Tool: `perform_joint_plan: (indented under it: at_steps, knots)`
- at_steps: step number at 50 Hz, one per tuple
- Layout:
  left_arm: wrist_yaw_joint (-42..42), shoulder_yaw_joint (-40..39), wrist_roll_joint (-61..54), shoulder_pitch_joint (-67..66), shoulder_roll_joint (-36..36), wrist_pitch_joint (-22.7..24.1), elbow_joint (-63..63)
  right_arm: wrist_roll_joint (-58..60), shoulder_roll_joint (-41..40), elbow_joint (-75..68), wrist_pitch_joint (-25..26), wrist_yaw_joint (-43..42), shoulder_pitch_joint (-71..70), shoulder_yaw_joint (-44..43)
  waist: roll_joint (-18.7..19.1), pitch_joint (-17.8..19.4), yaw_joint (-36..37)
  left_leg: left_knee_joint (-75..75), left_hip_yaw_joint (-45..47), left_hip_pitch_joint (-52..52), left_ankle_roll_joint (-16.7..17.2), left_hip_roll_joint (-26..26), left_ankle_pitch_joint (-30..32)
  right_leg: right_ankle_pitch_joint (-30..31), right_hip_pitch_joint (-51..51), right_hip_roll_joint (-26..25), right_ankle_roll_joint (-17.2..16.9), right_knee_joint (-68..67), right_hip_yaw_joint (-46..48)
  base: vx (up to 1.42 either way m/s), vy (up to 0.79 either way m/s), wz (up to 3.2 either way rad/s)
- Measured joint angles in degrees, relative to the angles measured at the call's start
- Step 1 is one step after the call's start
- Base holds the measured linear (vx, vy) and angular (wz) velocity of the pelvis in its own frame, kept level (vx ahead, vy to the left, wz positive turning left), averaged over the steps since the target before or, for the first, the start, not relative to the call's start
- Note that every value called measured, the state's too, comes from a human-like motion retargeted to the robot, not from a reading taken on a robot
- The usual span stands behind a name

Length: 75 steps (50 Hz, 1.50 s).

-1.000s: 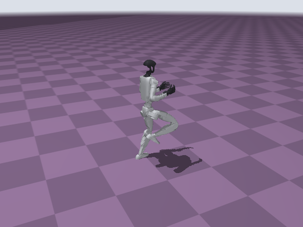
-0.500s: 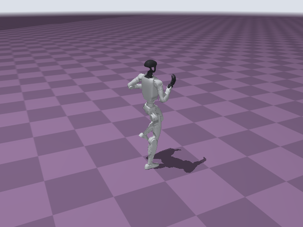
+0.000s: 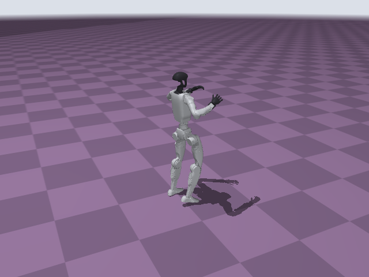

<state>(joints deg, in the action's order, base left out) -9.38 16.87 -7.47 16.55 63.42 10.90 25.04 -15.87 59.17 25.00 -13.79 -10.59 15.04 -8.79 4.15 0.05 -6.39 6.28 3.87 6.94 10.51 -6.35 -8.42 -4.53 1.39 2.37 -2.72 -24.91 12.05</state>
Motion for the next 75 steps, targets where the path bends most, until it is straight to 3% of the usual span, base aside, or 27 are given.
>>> perform_joint_plan:
  at_steps: [2, 5, 11, 15, 19, 30, 47, 75]
  knots:
    - [-0.9, -2.6, -2.5, 2.2, 6.5, 0.1, 0.9, 1.3, 4.0, 0.0, 1.1, 0.4, 0.0, -4.6, -2.6, -1.0, 0.9, -0.4, 0.4, -1.8, -2.0, 3.5, -1.0, -5.8, -6.4, 2.2, 0.5, 13.4, 3.6, -0.02, -0.07, -0.07]
    - [0.4, -7.3, -3.1, 3.9, 15.6, 0.0, 0.4, 7.1, 9.1, -0.4, 3.5, 3.7, 0.4, -13.5, -6.1, -0.6, 5.9, -0.8, 4.2, -3.2, -2.3, 6.7, -3.0, -11.0, -9.5, 4.5, -5.2, 23.9, 5.1, -0.11, -0.07, -1.14]
    - [1.6, -23.8, -1.9, -10.1, 21.7, 0.2, -2.1, 15.1, 15.6, -4.3, 7.1, 5.8, 7.3, -28.2, -6.1, 1.2, 17.7, -1.5, 15.2, -3.3, -1.2, 5.0, -3.0, -5.3, -6.7, 2.9, -9.6, 29.7, -4.9, -0.11, -0.09, -1.64]
    - [1.0, -33.6, 2.2, -19.9, 26.2, 0.2, -5.5, 13.4, 20.8, -7.5, 6.9, 5.9, 11.3, -32.8, -6.7, 1.5, 16.9, -2.1, 16.4, -4.4, -2.1, 4.7, -3.3, -4.7, -4.9, 2.5, -11.4, 29.9, -5.1, -0.07, -0.1, -0.17]
    - [2.5, -38.7, 2.8, -23.5, 27.2, -0.1, -9.7, 11.6, 22.3, -9.7, 6.1, 6.4, 14.7, -37.5, -6.5, 3.3, 12.6, -2.5, 13.3, -4.9, -1.8, 5.0, -2.7, -5.1, -5.7, 2.6, -11.7, 29.9, -2.0, -0.06, -0.06, 0.7]
    - [5.1, -35.3, 1.8, -24.4, 28.0, -1.1, -17.5, 11.6, 23.3, -12.5, 6.7, 9.1, 11.2, -33.0, -5.6, 5.7, 8.4, -2.6, 11.1, -4.8, -0.3, 4.8, -1.5, -6.7, -5.6, 2.6, -9.7, 27.7, -0.4, -0.03, -0.02, 0.18]
    - [5.1, -40.3, 0.1, -28.4, 27.1, -0.1, -15.2, 10.9, 22.6, -15.1, 5.9, 9.8, 13.2, -33.2, -5.5, 4.8, 7.9, -1.2, 9.2, -5.3, -0.2, 4.6, -1.5, -8.2, -5.4, 2.7, -8.8, 25.1, 0.9, 0.0, 0.0, 0.07]
    - [4.2, -38.0, 0.2, -24.7, 29.1, 1.2, -13.0, 10.5, 22.1, -16.3, 5.6, 9.3, 10.6, -30.0, -5.9, 3.8, 7.2, -2.5, 7.6, -6.3, 1.4, 5.1, -0.5, -7.5, -4.5, 3.2, -8.7, 24.9, 2.6, 0.0, 0.0, 0.0]
